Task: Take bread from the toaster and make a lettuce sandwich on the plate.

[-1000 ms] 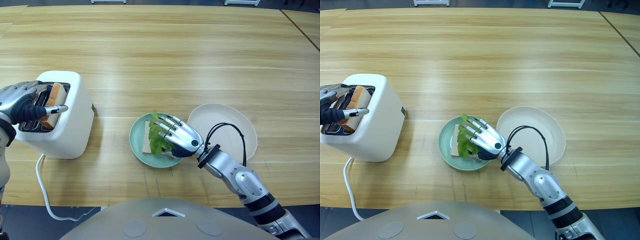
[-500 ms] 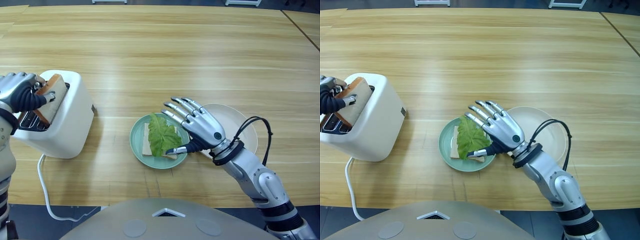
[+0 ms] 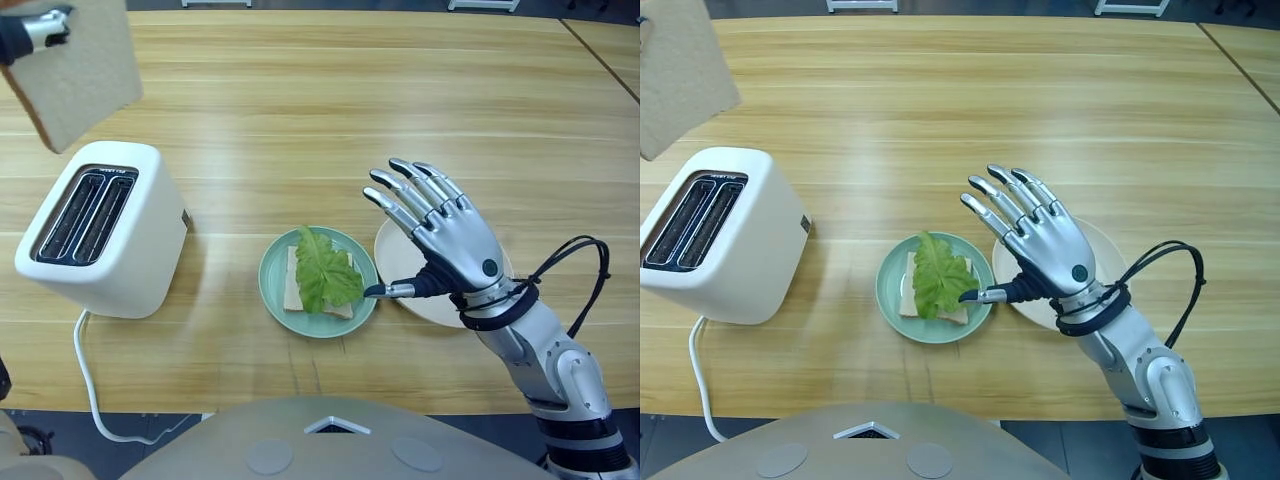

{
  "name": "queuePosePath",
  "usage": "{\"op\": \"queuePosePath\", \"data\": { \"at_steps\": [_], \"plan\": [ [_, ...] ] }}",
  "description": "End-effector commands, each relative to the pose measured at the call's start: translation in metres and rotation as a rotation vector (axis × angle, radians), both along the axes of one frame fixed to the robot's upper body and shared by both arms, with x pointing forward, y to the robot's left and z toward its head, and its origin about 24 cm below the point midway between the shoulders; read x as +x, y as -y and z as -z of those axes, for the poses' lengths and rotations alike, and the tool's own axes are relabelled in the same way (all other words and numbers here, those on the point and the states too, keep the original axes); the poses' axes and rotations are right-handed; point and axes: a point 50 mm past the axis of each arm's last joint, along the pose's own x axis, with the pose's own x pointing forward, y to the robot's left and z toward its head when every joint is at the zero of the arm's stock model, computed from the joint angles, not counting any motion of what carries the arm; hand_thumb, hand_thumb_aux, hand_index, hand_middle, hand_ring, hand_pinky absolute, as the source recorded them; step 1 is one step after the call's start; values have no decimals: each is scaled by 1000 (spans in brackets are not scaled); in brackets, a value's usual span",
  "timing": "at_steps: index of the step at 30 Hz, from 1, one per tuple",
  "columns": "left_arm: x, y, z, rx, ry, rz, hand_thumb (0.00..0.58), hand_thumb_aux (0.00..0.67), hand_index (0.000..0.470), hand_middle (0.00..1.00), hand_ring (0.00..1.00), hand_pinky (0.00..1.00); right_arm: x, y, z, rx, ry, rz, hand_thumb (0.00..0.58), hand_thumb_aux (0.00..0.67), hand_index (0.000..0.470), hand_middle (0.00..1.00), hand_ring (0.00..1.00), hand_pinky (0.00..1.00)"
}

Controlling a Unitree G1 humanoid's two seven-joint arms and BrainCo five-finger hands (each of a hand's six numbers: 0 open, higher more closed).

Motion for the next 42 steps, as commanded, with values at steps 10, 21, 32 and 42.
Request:
{"op": "queuePosePath", "data": {
  "at_steps": [10, 21, 32, 42],
  "plan": [
    [55, 119, 152, -420, -1016, 675, 580, 670, 470, 1000, 1000, 1000, -29, -17, -14, -104, 303, -279, 0, 0, 0, 0, 0, 0],
    [58, 149, 272, -562, -1300, 492, 580, 670, 470, 1000, 1000, 1000, -23, -16, 69, -204, -405, -267, 0, 0, 0, 0, 0, 0],
    [58, 148, 296, -262, -1152, 430, 580, 670, 470, 1000, 1000, 1000, -23, -12, 112, -308, -782, -208, 0, 0, 0, 0, 0, 0],
    [79, 169, 205, 230, 170, 430, 0, 0, 0, 0, 0, 0, -5, -28, 104, -265, -768, -175, 0, 0, 0, 0, 0, 0]
  ]
}}
